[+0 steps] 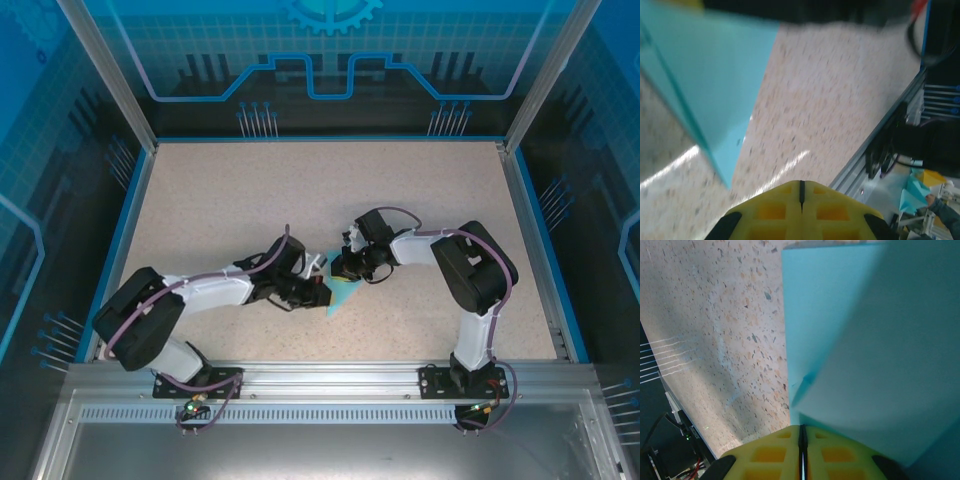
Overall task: Fold a paper plane with a square sheet of paper (pick it up from the middle)
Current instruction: Fourth fold the wing at the center of the table.
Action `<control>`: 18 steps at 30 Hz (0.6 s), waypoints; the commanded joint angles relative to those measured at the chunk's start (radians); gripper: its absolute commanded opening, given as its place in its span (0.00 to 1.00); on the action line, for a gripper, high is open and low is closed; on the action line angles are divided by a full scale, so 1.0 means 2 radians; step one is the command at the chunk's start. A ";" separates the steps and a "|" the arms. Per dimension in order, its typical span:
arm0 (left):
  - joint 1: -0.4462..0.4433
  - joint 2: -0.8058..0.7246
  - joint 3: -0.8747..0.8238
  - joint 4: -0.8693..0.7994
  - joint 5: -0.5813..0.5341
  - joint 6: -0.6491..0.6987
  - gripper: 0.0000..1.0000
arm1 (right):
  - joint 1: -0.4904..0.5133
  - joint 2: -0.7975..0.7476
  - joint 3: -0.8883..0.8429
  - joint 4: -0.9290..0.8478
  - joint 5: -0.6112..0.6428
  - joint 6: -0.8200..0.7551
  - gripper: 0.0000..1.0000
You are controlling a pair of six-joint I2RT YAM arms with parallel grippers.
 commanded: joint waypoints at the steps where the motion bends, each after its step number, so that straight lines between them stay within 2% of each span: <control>1: 0.003 0.047 0.027 0.029 -0.010 -0.012 0.03 | 0.003 0.037 -0.019 -0.039 0.053 0.007 0.11; 8: 0.004 0.114 0.041 0.020 -0.053 -0.002 0.00 | 0.003 0.035 -0.015 -0.038 0.051 0.010 0.11; 12: 0.004 0.139 0.039 0.016 -0.059 0.000 0.00 | 0.004 0.032 -0.014 -0.038 0.049 0.009 0.12; 18: 0.003 0.140 0.005 -0.004 -0.082 -0.006 0.00 | -0.003 0.018 0.015 -0.056 0.053 -0.011 0.12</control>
